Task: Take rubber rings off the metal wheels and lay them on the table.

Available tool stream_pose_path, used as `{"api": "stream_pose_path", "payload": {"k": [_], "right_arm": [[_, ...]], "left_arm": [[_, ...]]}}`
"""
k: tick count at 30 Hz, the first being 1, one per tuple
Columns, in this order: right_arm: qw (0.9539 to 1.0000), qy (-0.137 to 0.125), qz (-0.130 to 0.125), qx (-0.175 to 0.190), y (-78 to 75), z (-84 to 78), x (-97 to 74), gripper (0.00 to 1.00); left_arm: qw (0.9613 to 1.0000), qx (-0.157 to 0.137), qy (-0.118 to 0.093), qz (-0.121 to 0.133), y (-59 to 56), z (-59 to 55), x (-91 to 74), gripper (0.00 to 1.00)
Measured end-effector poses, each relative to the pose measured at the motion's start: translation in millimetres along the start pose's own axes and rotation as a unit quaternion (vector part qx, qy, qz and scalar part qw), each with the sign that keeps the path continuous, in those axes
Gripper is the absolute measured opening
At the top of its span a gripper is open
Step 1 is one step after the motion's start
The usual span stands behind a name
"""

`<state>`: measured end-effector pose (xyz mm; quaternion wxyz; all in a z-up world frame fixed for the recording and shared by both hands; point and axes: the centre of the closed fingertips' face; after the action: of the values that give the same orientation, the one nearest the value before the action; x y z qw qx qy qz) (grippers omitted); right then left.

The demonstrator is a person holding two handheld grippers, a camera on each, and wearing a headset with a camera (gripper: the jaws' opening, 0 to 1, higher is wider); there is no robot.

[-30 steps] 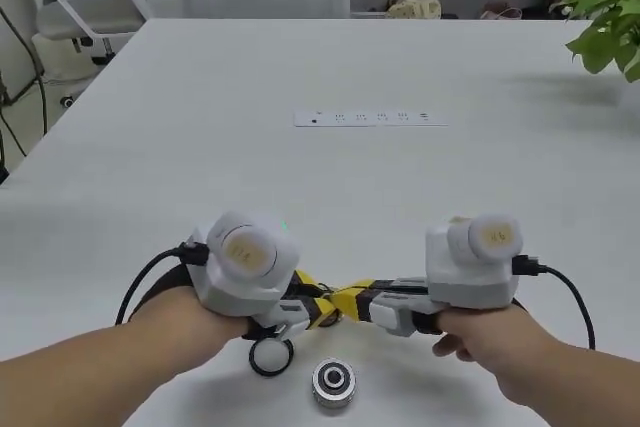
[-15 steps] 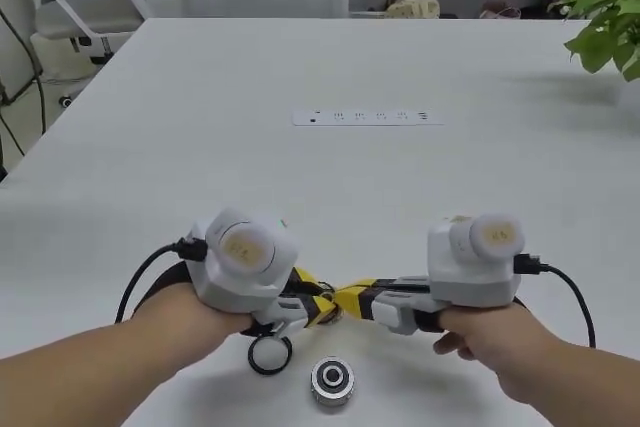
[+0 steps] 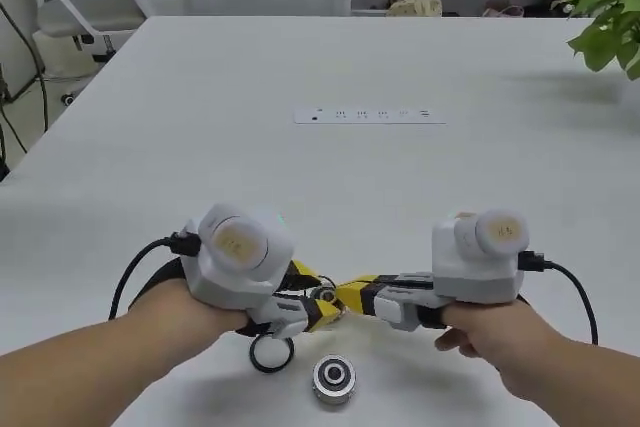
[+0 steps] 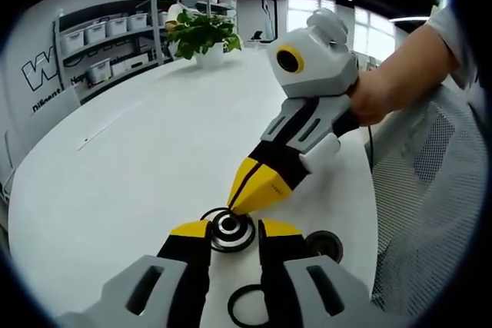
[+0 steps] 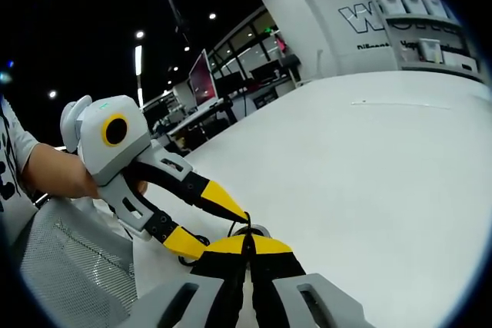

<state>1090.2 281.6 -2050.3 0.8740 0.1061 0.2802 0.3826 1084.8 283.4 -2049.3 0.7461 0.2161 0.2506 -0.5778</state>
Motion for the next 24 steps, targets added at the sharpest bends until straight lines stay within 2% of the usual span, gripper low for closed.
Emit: {"api": "stream_pose_path", "payload": {"k": [16, 24], "right_arm": [[0.9998, -0.007, 0.017, 0.003, 11.6, 5.4, -2.9, 0.00], [0.9994, -0.012, 0.030, 0.006, 20.8, 8.9, -2.4, 0.00]], "left_arm": [[0.9998, -0.001, -0.018, 0.001, -4.6, 5.0, -29.8, 0.29], [0.9993, -0.005, -0.038, 0.004, -6.9, 10.9, -51.3, 0.31]]}}
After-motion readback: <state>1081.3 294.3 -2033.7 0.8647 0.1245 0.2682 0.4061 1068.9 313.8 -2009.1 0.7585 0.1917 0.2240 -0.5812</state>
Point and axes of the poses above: the centre of the closed fingertips' face, and the gripper's own axes: x roughly forward along the fingers, y roughly to its left, z roughly out of its top, and after that the axes turned 1 degree about -z, right-handed
